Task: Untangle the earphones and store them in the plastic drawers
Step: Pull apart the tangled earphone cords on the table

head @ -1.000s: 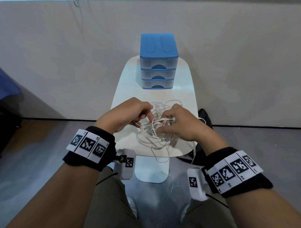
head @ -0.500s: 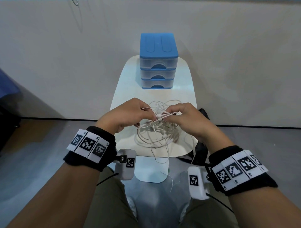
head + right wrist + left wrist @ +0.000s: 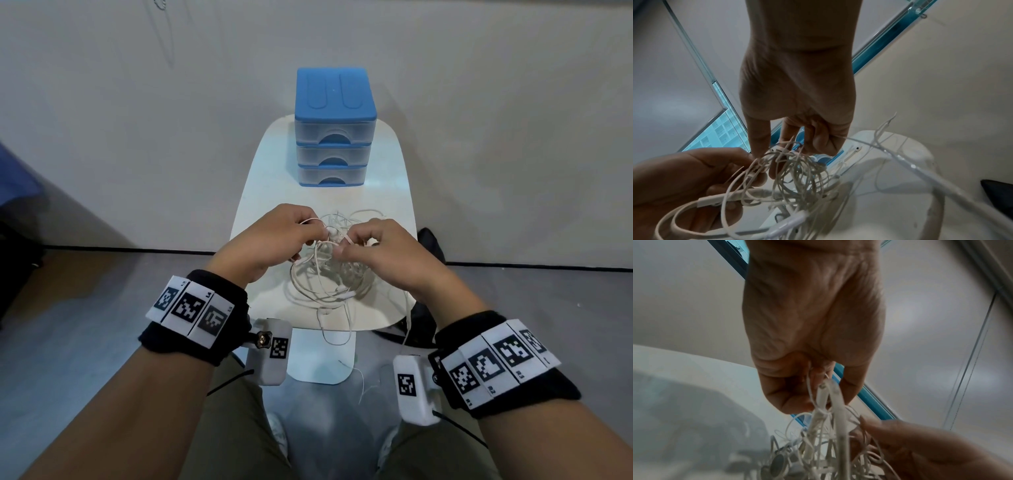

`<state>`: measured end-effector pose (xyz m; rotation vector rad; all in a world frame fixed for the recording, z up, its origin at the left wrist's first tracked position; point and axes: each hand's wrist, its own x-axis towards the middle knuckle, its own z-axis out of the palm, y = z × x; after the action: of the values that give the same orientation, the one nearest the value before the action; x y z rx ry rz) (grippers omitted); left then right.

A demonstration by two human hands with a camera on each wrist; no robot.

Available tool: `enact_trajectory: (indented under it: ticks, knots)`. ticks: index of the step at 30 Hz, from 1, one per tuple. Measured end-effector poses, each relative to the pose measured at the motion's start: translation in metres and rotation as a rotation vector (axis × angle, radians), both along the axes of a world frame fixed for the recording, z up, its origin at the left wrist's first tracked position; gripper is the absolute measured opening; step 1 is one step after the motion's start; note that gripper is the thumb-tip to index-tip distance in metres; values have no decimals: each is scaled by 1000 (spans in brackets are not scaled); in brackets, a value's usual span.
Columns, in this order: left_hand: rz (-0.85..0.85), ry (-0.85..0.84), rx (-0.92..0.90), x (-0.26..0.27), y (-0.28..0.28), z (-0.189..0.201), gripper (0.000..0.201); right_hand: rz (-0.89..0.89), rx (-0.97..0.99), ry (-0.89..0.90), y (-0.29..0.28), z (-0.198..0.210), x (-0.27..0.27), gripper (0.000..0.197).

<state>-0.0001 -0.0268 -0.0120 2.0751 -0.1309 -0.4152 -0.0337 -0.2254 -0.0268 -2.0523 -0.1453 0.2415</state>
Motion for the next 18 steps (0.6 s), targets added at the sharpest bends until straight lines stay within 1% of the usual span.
enact_trajectory:
  ticks: [2,4,8,14,15,18]
  knots:
    - [-2,4,-11,-1,-1,0,18,18,-44,-29,1,0,0,17]
    - [-2,1,-25,-2,-1,0,16,33,-85,-53,4,-2,1,20]
    - [-15,19,-34,-3,1,4,18,-73,-55,-111,7,-1,1,30]
    - [-70,73,-47,-7,0,11,21,-145,-63,-75,7,3,-1,24]
    - [-76,74,-46,-7,0,12,21,-137,-43,-68,8,3,-1,23]
    - [-90,53,-24,-7,0,13,21,-115,116,-5,7,3,-2,21]
